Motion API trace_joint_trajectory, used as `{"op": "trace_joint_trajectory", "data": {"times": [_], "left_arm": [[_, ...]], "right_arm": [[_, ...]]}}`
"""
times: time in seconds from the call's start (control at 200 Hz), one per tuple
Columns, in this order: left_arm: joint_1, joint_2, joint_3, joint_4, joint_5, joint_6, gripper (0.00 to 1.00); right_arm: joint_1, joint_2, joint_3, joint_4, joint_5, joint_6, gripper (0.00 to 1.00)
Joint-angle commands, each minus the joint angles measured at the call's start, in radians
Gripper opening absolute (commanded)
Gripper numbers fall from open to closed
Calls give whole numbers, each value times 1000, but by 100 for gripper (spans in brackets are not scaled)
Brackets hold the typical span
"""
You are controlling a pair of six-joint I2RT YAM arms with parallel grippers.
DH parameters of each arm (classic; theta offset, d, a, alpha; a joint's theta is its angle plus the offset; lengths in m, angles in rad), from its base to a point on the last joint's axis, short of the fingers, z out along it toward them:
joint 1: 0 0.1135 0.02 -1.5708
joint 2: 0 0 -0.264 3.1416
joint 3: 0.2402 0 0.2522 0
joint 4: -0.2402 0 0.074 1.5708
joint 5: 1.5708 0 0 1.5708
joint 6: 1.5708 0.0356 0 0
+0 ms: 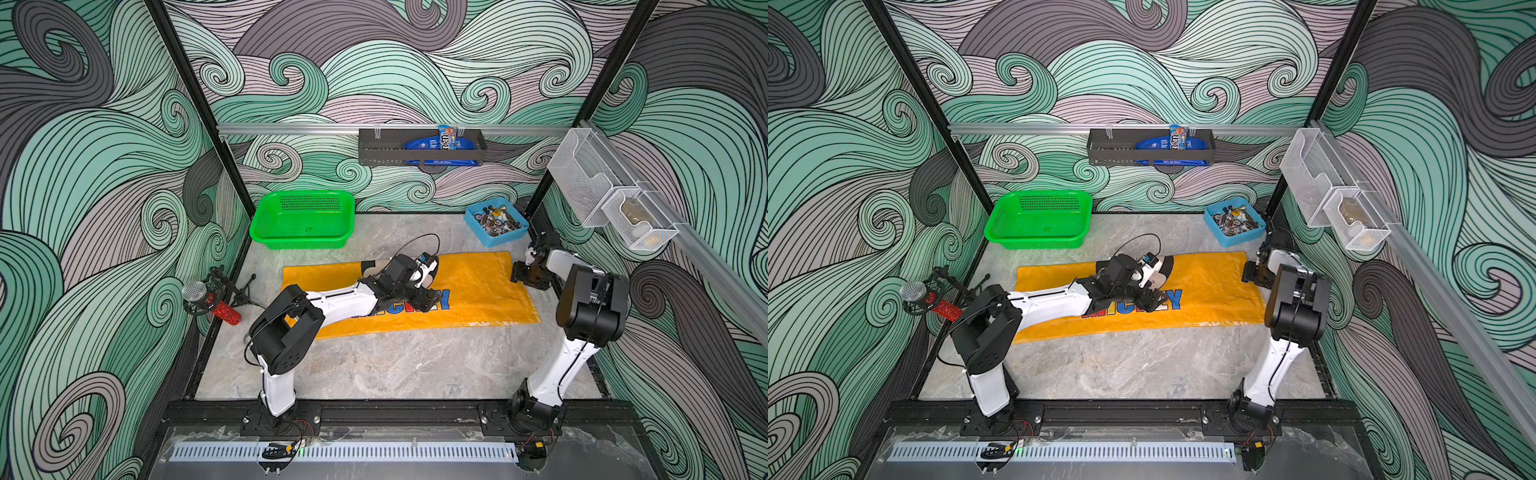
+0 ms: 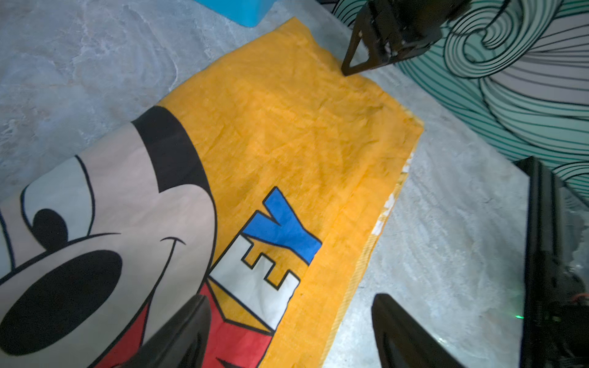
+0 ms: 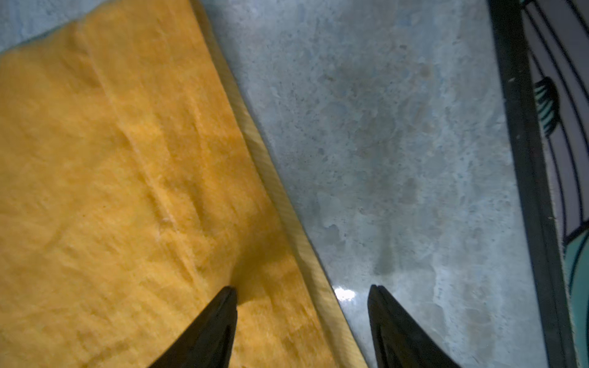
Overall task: Roll up the pillowcase
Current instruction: Roll the pillowcase at the center of the board.
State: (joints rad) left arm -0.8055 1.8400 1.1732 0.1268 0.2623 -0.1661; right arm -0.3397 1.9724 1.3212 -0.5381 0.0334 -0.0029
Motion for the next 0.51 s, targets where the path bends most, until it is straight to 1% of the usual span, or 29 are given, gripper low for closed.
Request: {"op": "trace_joint_trajectory", "data": {"times": [0.0,0.045,0.09,0.13,0.215,0.27,0.29,0.32,0.36,0.365,0.375,0.42,0.5], "left_arm": [[13,-21,0,84,146,-76,91],[17,-16,-11,116,189,-90,91],[17,-15,-19,141,209,-108,93],[18,-12,-23,158,225,-124,98],[19,-8,-31,181,255,-150,99],[20,-5,-42,200,264,-164,99],[20,-3,-45,207,269,-171,99],[23,-1,-51,217,279,-178,99],[24,1,-53,221,289,-184,99],[24,1,-53,220,289,-184,99],[24,2,-53,219,290,-184,99],[25,4,-55,213,291,-182,99],[25,3,-62,204,290,-172,99]], "right_arm": [[-16,12,6,23,-88,-43,69],[-16,20,-5,31,-105,-46,69],[-17,31,-17,36,-120,-49,68],[-16,37,-28,35,-128,-54,68],[-16,47,-51,41,-125,-63,66],[-16,57,-60,47,-129,-63,63],[-16,62,-62,47,-130,-64,60],[-16,69,-65,47,-134,-65,55],[-16,74,-69,49,-144,-67,45],[-16,75,-70,51,-145,-67,45],[-16,75,-71,51,-149,-68,42],[-14,72,-78,58,-157,-72,31],[-10,55,-83,68,-175,-77,20]]}}
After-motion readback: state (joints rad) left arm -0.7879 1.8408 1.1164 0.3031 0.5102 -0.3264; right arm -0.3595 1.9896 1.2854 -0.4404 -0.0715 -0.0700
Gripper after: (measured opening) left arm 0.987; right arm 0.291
